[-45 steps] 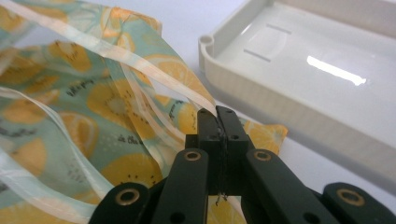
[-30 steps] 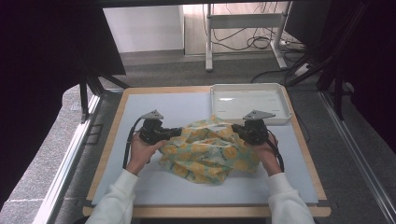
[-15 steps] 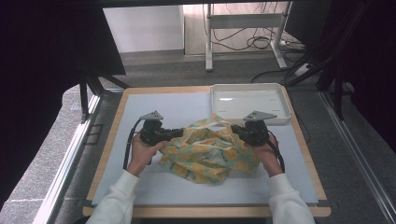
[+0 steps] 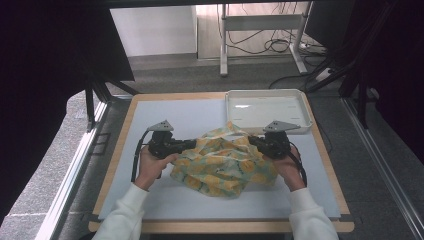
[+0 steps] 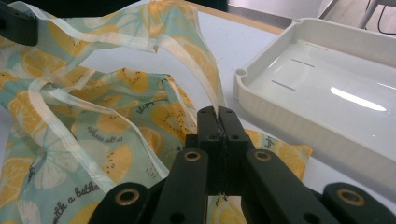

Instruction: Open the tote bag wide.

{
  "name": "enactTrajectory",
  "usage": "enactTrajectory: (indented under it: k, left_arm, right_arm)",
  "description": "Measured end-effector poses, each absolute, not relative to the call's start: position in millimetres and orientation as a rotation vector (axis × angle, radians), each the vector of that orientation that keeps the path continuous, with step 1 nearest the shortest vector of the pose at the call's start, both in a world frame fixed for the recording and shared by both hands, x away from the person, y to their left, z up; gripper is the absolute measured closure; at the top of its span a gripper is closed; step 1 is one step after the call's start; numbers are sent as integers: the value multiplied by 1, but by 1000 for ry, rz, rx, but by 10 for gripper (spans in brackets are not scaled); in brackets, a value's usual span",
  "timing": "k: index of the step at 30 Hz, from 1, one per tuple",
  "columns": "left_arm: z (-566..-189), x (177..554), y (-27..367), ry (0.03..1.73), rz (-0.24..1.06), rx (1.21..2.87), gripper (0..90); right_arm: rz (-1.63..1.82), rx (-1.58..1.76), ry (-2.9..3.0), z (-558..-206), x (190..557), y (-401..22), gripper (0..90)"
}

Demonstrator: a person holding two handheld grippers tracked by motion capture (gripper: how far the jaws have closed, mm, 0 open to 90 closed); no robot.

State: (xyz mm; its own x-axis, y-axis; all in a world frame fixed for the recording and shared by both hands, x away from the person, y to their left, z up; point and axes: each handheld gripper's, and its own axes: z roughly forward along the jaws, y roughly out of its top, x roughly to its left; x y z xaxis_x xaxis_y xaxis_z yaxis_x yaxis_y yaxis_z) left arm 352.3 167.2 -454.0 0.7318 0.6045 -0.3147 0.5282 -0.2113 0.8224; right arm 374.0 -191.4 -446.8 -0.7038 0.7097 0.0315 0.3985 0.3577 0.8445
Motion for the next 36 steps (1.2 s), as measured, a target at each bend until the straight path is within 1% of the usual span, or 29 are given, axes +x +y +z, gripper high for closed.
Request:
enactTrajectory:
  k: [21,31,36]
  left_arm:
    - [-452,330,180,857,79,1849,888]
    - [-455,320,180,858,58,1849,888]
    - [-457,317,181,869,59,1848,888]
  right_arm:
    - [1304,984,2292,-442,360,-195,888]
    - [1379,1043,2298,-450,335,-200,888]
    - [1390,1035,2292,-448,331,-201,888]
